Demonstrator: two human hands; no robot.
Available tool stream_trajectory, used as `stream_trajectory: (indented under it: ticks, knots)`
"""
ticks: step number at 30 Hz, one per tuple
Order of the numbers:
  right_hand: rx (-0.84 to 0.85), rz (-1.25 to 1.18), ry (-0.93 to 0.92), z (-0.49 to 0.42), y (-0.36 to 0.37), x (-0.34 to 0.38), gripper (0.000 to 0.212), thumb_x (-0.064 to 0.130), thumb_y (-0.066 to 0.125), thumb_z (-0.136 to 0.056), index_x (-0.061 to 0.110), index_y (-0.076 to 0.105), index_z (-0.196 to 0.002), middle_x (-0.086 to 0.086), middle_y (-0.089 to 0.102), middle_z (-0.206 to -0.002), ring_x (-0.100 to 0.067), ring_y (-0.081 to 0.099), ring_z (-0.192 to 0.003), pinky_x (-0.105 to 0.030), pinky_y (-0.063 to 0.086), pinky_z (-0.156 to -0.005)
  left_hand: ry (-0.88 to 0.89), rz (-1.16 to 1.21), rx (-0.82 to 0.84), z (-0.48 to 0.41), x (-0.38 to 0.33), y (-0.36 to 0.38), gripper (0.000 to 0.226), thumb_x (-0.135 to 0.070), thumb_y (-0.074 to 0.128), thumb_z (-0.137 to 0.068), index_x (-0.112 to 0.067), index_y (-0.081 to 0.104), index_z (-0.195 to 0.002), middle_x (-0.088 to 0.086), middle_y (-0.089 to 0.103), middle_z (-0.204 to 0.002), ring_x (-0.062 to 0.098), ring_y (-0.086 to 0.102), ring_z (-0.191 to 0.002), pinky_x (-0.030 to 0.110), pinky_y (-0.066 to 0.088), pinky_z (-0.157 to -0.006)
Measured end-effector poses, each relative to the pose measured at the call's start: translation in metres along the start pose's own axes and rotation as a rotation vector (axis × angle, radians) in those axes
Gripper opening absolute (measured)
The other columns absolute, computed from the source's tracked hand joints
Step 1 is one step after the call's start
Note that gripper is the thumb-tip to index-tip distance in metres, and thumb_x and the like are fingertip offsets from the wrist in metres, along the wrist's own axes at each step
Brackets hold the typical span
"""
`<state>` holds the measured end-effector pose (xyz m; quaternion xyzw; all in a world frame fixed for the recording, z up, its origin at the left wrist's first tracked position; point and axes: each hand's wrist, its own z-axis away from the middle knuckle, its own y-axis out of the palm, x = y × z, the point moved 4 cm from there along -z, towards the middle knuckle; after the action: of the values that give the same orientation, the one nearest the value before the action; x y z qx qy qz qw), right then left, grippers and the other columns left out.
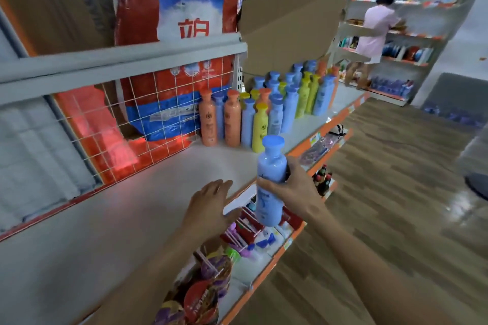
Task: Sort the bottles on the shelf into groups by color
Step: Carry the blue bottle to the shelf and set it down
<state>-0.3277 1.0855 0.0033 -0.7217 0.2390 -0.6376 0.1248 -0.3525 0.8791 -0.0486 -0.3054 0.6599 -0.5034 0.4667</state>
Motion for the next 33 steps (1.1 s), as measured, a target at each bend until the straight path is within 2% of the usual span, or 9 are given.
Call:
stream_trajectory:
  ticks: [3,10,13,17,21,24,26,28,33]
  knots:
    - [0.012,-0.020,0.002,-0.030,-0.001,-0.011,0.056,0.046,0.080,-0.070,0.036,0.051,-0.117,0.014,0.065,-0.106,-0.005,0.064,-0.093,-0.040,0.056,-0.080,-0.020,0.009,0.025,-0.026,-0.001,0.006,0.078,-0.059,0.053,-0.090,-0.025,0.023,-0.154,0.003,0.027,-0.159,0.022,0.026,-0.145,0.037,0.026,-0.115]
    - [0.060,-0.043,-0.028,-0.095,-0.015,-0.040,0.063,0.043,0.080,-0.072,0.032,0.049,-0.125,0.012,0.063,-0.110,-0.006,0.063,-0.095,-0.037,0.055,-0.080,-0.123,0.020,0.029,-0.076,-0.003,0.022,0.082,-0.069,0.042,-0.086,-0.027,0.021,-0.154,0.002,0.026,-0.160,0.021,0.026,-0.145,0.037,0.027,-0.115]
    - [0.104,-0.063,-0.057,-0.130,-0.022,-0.055,0.060,0.047,0.078,-0.070,0.034,0.049,-0.120,0.013,0.063,-0.105,-0.008,0.063,-0.092,-0.041,0.054,-0.076,-0.167,0.009,0.012,-0.103,-0.010,0.029,0.091,-0.076,0.033,-0.080,-0.026,0.021,-0.154,0.001,0.027,-0.159,0.020,0.027,-0.145,0.036,0.029,-0.114]
    - [0.202,-0.046,-0.138,-0.175,-0.032,-0.071,0.062,0.050,0.078,-0.071,0.029,0.048,-0.121,0.008,0.064,-0.107,-0.014,0.062,-0.091,-0.037,0.050,-0.071,-0.277,0.065,-0.018,-0.134,-0.025,0.032,0.100,-0.079,0.029,-0.072,-0.022,0.025,-0.153,0.001,0.032,-0.157,0.019,0.030,-0.144,0.035,0.031,-0.114]
    - [0.330,-0.083,-0.190,-0.211,-0.033,-0.081,0.068,0.048,0.078,-0.075,0.029,0.043,-0.131,0.006,0.061,-0.123,-0.018,0.061,-0.104,-0.041,0.052,-0.080,-0.362,0.104,-0.029,-0.157,-0.034,0.034,0.082,-0.061,0.051,-0.086,-0.025,0.021,-0.154,-0.001,0.027,-0.158,0.018,0.026,-0.145,0.036,0.029,-0.115]
    - [0.356,-0.110,-0.196,-0.229,-0.032,-0.086,0.066,0.048,0.078,-0.070,0.030,0.046,-0.125,0.008,0.064,-0.116,-0.014,0.062,-0.099,-0.037,0.051,-0.077,-0.394,0.115,-0.065,-0.170,-0.043,0.033,0.078,-0.053,0.054,-0.089,-0.025,0.021,-0.154,-0.002,0.027,-0.158,0.017,0.025,-0.144,0.035,0.028,-0.115]
    - [0.366,-0.119,-0.184,-0.239,-0.031,-0.089,0.066,0.051,0.077,-0.066,0.030,0.047,-0.121,0.011,0.065,-0.110,-0.009,0.063,-0.096,-0.027,0.047,-0.072,-0.394,0.120,-0.090,-0.179,-0.046,0.033,0.077,-0.052,0.055,-0.090,-0.025,0.021,-0.154,-0.002,0.028,-0.158,0.015,0.026,-0.143,0.034,0.028,-0.115]
    - [0.372,-0.118,-0.177,-0.247,-0.031,-0.092,0.060,0.044,0.080,-0.069,0.031,0.048,-0.118,0.013,0.065,-0.106,-0.004,0.062,-0.092,-0.020,0.043,-0.069,-0.382,0.128,-0.097,-0.189,-0.048,0.036,0.077,-0.052,0.055,-0.090,-0.024,0.021,-0.154,-0.003,0.029,-0.157,0.015,0.027,-0.143,0.033,0.029,-0.114]
    - [0.316,-0.093,-0.150,-0.262,-0.044,-0.102,0.054,0.034,0.081,-0.073,0.032,0.047,-0.115,0.015,0.066,-0.100,-0.002,0.062,-0.084,-0.027,0.049,-0.065,-0.298,0.158,-0.137,-0.219,-0.057,0.042,0.071,-0.049,0.059,-0.089,-0.024,0.031,-0.150,-0.004,0.038,-0.151,0.014,0.036,-0.138,0.025,0.031,-0.108]
